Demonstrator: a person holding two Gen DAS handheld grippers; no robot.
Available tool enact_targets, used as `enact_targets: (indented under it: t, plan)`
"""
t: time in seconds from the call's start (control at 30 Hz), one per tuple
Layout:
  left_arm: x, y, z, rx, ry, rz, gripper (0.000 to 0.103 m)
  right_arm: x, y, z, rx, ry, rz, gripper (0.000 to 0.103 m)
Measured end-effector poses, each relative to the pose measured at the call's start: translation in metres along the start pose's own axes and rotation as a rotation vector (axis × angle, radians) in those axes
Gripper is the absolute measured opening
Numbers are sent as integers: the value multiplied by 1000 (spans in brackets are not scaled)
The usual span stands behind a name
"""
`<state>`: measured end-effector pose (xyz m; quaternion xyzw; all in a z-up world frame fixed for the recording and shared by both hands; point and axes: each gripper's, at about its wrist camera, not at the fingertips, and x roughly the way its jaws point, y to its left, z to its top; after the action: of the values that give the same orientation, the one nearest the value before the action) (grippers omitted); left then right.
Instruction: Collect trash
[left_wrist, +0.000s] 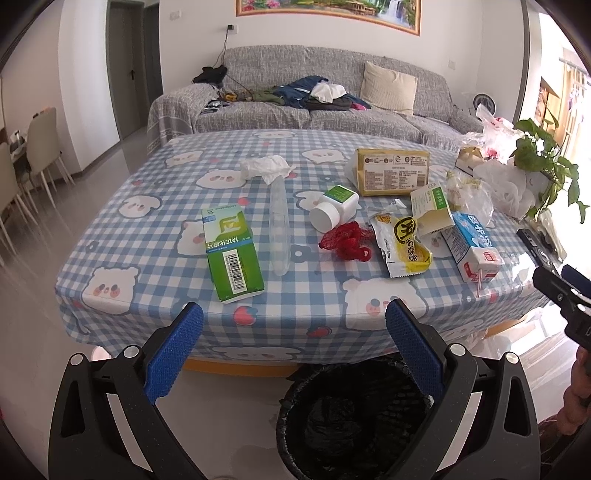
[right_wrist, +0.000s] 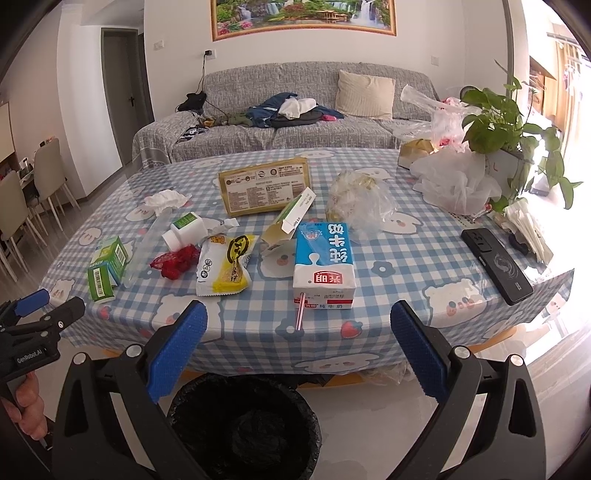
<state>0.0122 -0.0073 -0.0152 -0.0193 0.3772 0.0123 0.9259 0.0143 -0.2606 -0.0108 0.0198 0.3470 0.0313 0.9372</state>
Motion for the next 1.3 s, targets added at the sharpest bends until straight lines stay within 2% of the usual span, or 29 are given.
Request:
enact_targets:
  t: [0.3, 0.63, 0.9, 1.13, 1.3]
  plan:
    - [11, 11, 5, -15, 15, 18, 97, 7, 6, 3, -19, 15, 0, 95]
    - [61, 42, 29, -57, 70, 53, 96, 56, 22, 21, -43, 56, -8, 95]
    - [99, 60, 45, -86, 124, 81, 96, 101, 8, 35, 0, 110, -36, 93]
    - [139, 64, 53, -79, 198, 110, 86, 134, 0, 37, 21, 166, -57, 87]
    - [157, 68, 53, -102, 244, 94, 75, 138, 4, 36, -23, 136, -99, 79]
